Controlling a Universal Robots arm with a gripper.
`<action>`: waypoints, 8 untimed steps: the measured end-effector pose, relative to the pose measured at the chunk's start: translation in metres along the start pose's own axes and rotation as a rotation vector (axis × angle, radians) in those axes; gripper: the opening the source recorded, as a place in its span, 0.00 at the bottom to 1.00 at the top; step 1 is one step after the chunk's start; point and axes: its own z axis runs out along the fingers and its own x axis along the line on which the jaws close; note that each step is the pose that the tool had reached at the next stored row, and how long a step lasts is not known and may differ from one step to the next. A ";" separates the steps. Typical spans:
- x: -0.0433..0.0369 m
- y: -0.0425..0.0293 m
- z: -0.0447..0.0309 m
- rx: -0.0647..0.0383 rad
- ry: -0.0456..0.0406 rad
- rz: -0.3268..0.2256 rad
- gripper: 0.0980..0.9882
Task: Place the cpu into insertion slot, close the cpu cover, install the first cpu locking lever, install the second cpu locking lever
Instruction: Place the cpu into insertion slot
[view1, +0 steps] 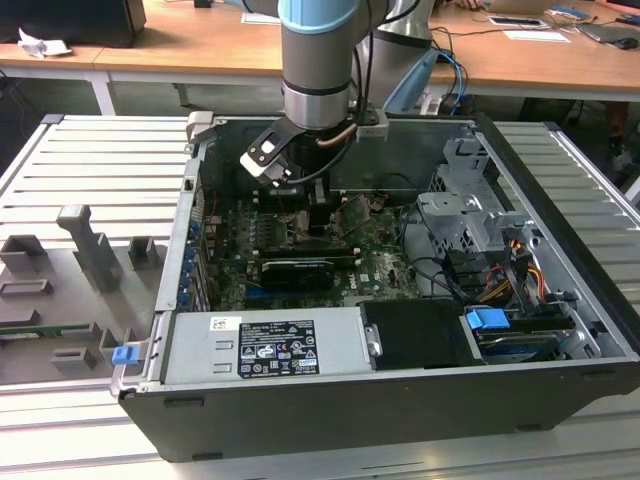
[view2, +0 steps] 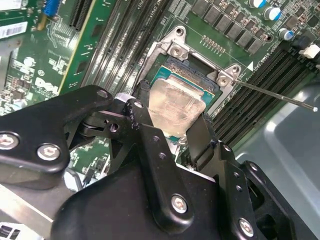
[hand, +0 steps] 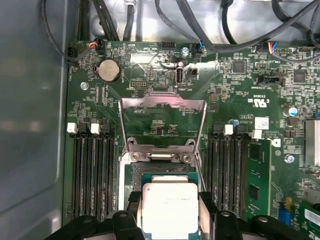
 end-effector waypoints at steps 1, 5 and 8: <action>0.0001 -0.0001 0.0024 0.000 -0.0001 0.001 0.49; 0.0010 -0.0004 0.0062 0.000 -0.0013 0.023 0.49; 0.0023 -0.0004 0.0089 0.000 -0.0011 0.022 0.49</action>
